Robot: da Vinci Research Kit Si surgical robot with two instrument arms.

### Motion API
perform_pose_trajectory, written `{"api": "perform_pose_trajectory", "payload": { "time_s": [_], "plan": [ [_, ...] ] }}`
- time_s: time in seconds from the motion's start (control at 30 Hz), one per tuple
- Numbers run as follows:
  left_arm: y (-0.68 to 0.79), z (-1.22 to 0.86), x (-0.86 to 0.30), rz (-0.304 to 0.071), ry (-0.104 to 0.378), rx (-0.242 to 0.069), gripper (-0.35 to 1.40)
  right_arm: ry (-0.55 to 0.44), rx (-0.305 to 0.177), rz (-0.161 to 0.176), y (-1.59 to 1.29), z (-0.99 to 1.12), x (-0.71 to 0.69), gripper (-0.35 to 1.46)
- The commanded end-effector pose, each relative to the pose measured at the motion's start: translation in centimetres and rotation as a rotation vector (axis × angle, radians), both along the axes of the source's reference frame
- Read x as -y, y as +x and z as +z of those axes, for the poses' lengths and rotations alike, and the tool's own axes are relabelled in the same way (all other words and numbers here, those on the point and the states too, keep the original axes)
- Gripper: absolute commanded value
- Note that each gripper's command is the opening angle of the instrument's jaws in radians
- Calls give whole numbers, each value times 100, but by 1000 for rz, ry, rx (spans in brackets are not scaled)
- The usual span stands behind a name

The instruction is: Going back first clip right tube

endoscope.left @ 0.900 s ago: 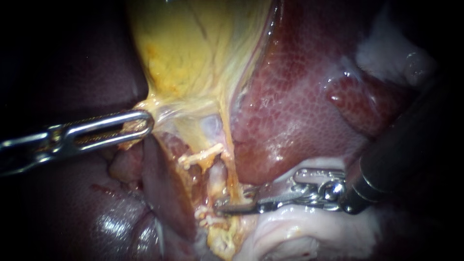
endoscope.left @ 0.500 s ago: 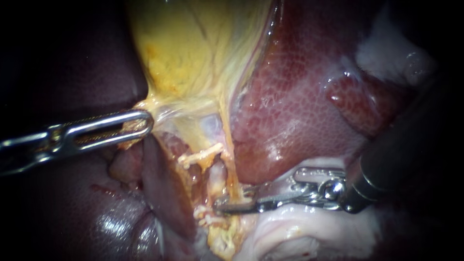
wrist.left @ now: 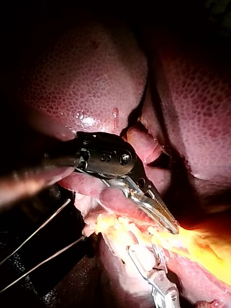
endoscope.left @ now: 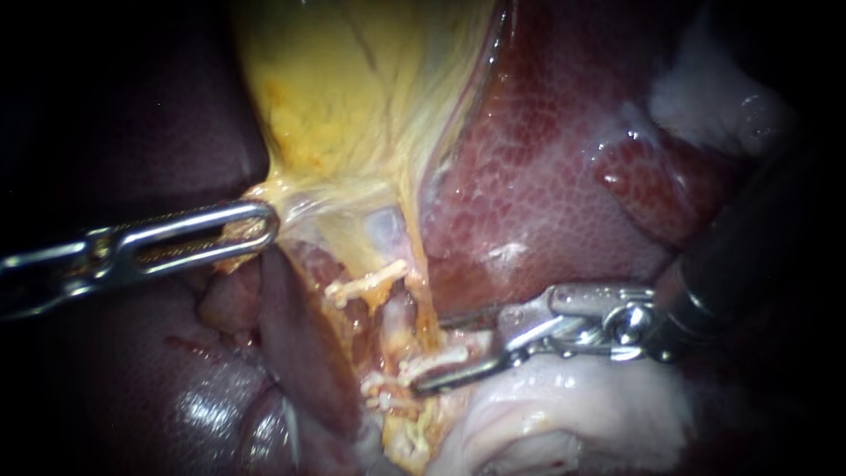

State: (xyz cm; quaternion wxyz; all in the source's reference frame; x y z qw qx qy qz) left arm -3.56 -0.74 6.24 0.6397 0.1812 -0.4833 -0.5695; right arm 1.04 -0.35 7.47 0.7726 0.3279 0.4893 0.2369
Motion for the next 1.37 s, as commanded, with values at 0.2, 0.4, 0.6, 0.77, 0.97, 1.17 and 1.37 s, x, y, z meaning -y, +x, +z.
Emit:
{"api": "perform_pose_trajectory", "payload": {
  "time_s": [0.2, 0.4, 0.6, 0.77, 0.97, 1.17, 1.37],
  "plan": [
    [0, 0, 0, 0, 0, 0, -35, -60, -2, 37, -37, -52, -36, 60],
    [-5, 4, 5, -3, -5, -3, -35, -92, -34, 73, -53, -101, -61, 60],
    [-25, 27, 15, 11, -10, -2, -35, -99, -39, 77, -52, -114, -58, 60],
    [-52, 52, 19, 33, -3, -13, -35, -100, -39, 77, -52, -112, -57, 60],
    [-87, 71, 18, 49, 1, -14, -35, -100, -39, 78, -52, -113, -57, 60],
    [-91, 73, 17, 53, 0, -12, -35, -100, -41, 79, -52, -113, -56, 60],
    [-90, 73, 17, 54, 1, -11, -35, -105, -43, 78, -52, -114, -57, 60]
  ]
}}
